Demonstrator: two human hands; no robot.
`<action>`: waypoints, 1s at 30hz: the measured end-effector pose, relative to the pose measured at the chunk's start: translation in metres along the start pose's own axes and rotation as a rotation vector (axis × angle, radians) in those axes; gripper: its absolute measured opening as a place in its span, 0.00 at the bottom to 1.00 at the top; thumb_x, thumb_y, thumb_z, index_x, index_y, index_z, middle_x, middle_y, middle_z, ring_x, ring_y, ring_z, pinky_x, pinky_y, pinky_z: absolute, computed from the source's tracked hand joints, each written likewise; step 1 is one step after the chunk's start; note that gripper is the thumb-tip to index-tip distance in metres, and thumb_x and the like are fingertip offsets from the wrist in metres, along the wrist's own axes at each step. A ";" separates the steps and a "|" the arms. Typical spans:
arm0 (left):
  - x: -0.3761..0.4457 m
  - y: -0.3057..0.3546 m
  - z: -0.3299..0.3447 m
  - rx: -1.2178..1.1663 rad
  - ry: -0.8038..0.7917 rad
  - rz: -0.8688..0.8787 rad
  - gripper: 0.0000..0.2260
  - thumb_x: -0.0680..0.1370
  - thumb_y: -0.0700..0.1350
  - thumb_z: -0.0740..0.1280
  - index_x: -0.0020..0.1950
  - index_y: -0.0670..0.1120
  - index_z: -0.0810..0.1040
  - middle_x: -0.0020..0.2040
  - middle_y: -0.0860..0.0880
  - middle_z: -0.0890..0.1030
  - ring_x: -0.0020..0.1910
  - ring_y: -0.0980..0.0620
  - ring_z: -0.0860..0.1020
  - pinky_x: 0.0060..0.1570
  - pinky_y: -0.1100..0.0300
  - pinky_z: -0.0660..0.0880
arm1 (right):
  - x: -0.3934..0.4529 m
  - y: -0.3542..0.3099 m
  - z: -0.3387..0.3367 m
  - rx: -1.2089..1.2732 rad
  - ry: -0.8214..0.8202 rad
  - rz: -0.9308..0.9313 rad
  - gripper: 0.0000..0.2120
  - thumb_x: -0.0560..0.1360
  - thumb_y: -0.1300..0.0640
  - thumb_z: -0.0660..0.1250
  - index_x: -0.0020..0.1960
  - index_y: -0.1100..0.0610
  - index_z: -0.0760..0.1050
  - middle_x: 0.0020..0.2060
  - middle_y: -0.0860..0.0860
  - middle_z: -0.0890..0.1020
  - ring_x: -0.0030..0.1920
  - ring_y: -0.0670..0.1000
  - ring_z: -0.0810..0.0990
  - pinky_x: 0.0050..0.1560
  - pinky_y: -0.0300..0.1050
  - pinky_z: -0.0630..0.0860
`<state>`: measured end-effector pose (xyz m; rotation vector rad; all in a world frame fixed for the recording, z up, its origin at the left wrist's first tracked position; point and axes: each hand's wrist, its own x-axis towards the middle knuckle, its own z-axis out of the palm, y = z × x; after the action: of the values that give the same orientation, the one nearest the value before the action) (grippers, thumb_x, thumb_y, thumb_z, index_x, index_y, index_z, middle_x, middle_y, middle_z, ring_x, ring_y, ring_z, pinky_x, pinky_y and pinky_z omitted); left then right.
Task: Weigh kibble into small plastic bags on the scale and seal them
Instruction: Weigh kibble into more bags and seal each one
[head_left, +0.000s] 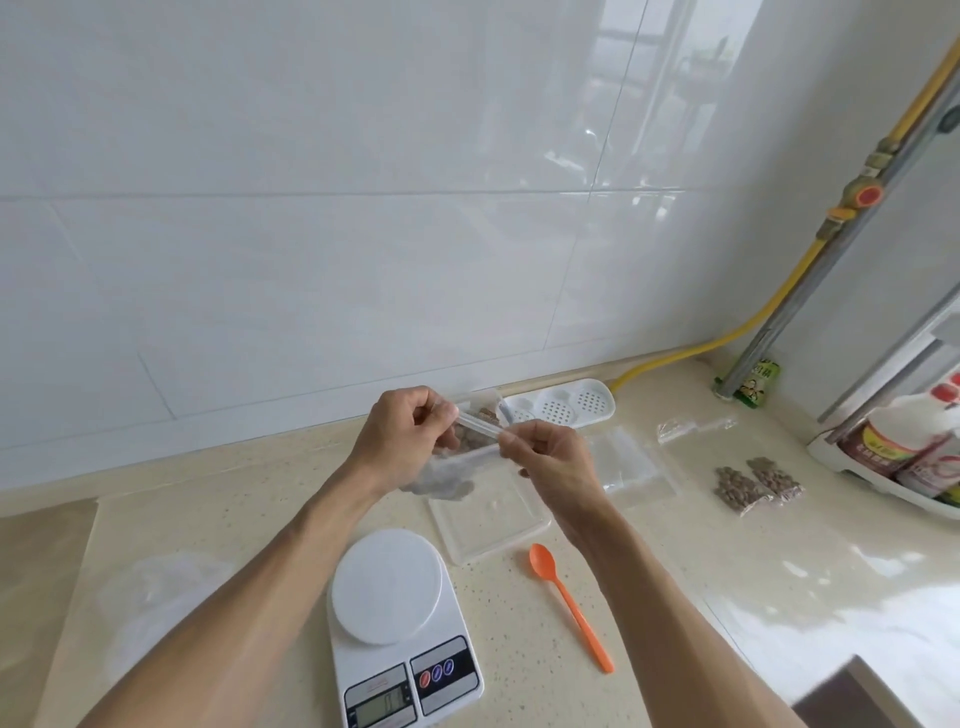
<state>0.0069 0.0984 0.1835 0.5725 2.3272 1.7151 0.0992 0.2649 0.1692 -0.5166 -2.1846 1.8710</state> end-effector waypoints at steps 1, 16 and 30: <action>-0.001 0.003 0.002 -0.035 -0.014 0.001 0.09 0.79 0.41 0.67 0.39 0.42 0.79 0.34 0.46 0.83 0.39 0.45 0.84 0.44 0.49 0.82 | 0.000 -0.002 -0.001 -0.023 0.009 -0.018 0.07 0.76 0.59 0.71 0.38 0.55 0.81 0.33 0.50 0.78 0.35 0.45 0.73 0.41 0.42 0.70; -0.002 0.016 0.019 0.001 -0.073 0.113 0.07 0.76 0.41 0.71 0.39 0.40 0.83 0.32 0.46 0.83 0.32 0.49 0.82 0.41 0.51 0.82 | -0.002 -0.028 -0.015 -0.448 0.026 -0.120 0.13 0.77 0.58 0.69 0.35 0.50 0.77 0.29 0.45 0.77 0.26 0.38 0.72 0.28 0.31 0.68; 0.010 0.028 0.018 -0.070 -0.147 0.093 0.07 0.79 0.40 0.68 0.41 0.43 0.80 0.32 0.51 0.81 0.34 0.52 0.82 0.37 0.59 0.79 | 0.002 -0.030 -0.027 -0.225 0.020 -0.102 0.08 0.75 0.54 0.73 0.39 0.57 0.81 0.31 0.48 0.80 0.33 0.45 0.75 0.39 0.42 0.72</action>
<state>0.0097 0.1258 0.2046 0.7775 2.1630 1.7226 0.1045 0.2867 0.2035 -0.4510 -2.3747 1.5717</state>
